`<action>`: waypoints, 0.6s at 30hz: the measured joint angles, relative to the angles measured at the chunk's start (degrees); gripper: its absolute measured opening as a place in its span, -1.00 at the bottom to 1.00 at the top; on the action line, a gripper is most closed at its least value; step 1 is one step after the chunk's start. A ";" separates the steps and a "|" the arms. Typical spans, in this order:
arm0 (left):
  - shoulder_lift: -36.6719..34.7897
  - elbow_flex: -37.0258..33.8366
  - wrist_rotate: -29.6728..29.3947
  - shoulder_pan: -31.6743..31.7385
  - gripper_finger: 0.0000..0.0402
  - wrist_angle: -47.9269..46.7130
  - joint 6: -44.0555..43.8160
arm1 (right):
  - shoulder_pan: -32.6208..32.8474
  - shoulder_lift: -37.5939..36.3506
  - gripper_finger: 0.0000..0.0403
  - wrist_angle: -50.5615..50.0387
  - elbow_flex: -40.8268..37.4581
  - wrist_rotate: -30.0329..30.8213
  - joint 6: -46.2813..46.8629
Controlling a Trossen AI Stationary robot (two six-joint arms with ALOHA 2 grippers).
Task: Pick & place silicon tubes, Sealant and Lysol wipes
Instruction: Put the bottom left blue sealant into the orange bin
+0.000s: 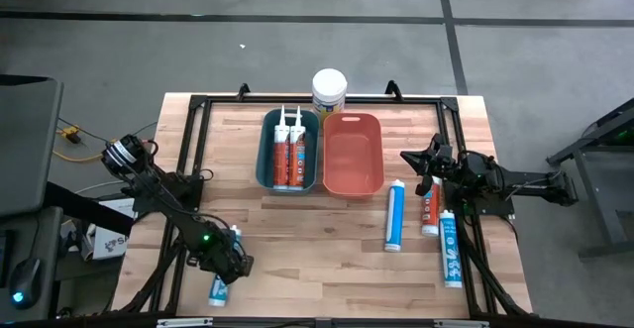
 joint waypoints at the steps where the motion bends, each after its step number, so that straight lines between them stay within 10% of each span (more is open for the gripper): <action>1: 0.00 0.00 -0.07 0.03 -0.02 0.07 0.42 | 0.00 0.00 -0.94 0.00 0.01 0.01 0.02; 18: -0.11 8.67 -13.65 0.87 -0.03 -8.06 10.25 | 0.00 0.00 -0.94 0.00 0.00 0.00 0.00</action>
